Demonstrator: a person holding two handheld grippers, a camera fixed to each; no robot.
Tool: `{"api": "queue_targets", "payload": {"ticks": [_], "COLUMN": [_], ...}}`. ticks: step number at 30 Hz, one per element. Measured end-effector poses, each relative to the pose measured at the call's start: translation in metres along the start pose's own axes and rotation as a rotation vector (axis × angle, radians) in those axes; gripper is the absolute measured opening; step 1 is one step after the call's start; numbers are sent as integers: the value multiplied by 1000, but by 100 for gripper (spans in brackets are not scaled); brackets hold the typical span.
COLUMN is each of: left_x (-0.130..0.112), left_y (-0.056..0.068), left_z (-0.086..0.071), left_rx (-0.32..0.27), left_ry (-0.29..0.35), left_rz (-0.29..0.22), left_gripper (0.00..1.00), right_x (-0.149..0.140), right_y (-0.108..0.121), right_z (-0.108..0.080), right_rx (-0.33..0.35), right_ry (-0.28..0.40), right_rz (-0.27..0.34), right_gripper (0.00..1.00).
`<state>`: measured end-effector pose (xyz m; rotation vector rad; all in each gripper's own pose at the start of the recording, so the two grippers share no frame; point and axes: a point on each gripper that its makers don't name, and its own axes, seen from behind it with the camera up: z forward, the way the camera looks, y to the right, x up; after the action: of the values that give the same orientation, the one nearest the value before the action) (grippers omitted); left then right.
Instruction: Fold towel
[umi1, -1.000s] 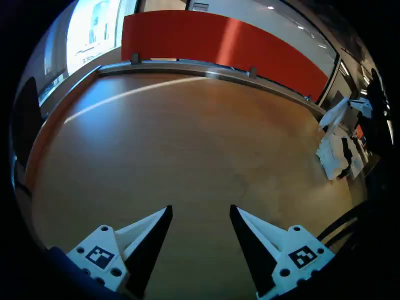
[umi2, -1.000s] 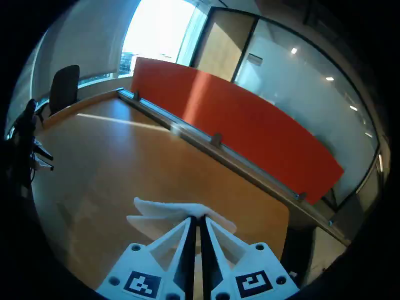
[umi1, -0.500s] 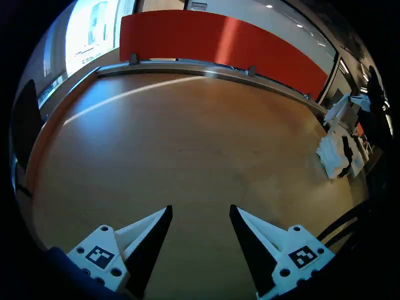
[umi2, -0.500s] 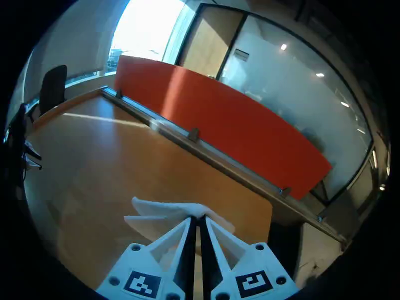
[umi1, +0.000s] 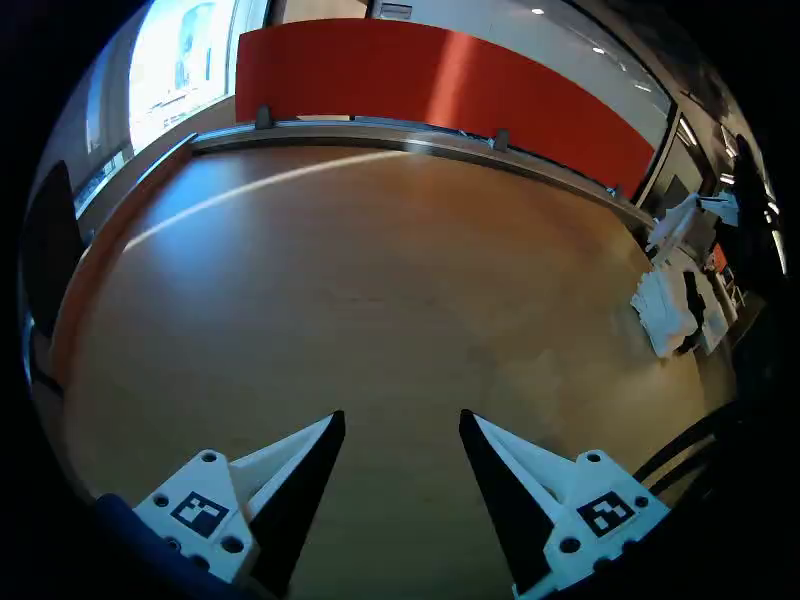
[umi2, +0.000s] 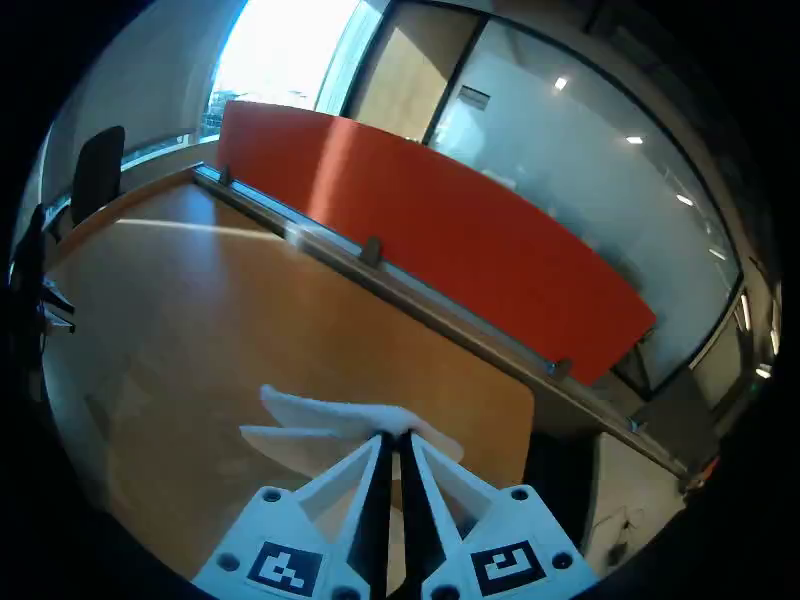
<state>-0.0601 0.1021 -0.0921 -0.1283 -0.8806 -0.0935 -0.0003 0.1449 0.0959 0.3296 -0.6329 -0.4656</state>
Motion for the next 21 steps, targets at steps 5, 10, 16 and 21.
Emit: {"api": "queue_targets", "payload": {"ticks": [5, 10, 16, 21], "left_x": [2, 3, 2, 2], "left_y": [2, 3, 4, 3], "left_z": [1, 0, 0, -1], "left_rx": [-3, -5, -6, -6], "left_ry": [0, 0, -2, -4], "left_rz": [6, 13, 15, 21], "left_gripper": [84, 84, 84, 84], "right_x": [-17, -48, -99, -135], "right_y": [5, 7, 7, 4], "right_z": [-8, -20, -34, -42], "right_rx": [-12, -23, -42, -60], "right_ry": [-20, -59, -130, -174], "right_rz": [12, 29, 61, 102], "right_gripper": [5, 5, 5, 5]}}
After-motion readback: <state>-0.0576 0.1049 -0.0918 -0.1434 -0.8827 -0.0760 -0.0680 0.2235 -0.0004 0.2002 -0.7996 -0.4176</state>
